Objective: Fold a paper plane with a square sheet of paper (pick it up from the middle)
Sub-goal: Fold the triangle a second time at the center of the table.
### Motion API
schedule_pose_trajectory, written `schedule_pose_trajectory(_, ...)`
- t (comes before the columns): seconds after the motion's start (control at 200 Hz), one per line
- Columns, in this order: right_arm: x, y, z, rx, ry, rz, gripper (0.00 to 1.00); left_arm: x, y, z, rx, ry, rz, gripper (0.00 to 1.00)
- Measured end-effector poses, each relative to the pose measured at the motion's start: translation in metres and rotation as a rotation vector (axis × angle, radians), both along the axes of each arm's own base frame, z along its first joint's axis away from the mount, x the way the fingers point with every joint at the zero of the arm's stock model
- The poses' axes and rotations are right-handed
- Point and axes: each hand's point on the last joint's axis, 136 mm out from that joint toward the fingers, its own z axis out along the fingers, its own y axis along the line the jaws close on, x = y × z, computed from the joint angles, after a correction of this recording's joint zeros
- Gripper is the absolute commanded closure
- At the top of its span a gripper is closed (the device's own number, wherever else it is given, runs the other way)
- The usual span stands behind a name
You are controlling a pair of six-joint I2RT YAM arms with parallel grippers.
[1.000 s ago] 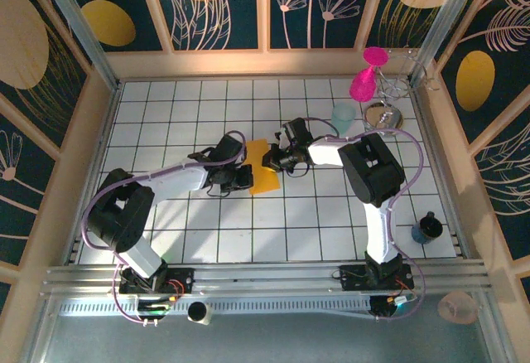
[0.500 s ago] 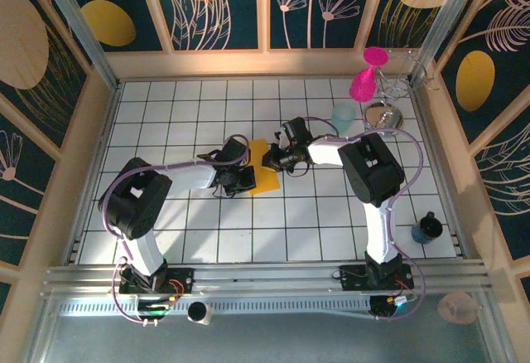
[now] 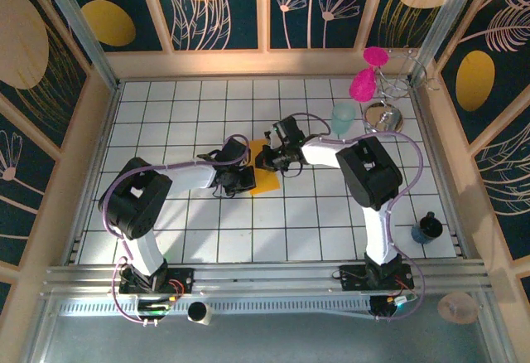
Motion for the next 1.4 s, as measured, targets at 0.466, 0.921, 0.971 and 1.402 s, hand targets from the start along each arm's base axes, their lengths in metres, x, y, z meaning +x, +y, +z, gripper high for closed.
schedule_pose_trajectory(0.466,0.004,-0.021,-0.012,-0.005,0.038,-0.039,1.00,0.001,0.000,0.000,-0.004,-0.007,0.004,1.00)
schedule_pose_trajectory(0.921,0.072,-0.082,-0.003,-0.025,-0.048,-0.220,0.94,0.007,-0.005,0.011,-0.006,-0.008,-0.001,0.93)
schedule_pose_trajectory(0.971,0.063,-0.079,0.002,-0.022,-0.047,-0.215,0.89,0.015,-0.011,0.020,-0.022,-0.032,-0.002,0.88)
schedule_pose_trajectory(1.402,0.009,-0.059,0.019,0.049,0.060,-0.257,0.69,0.058,-0.021,0.048,-0.137,-0.122,0.049,0.78)
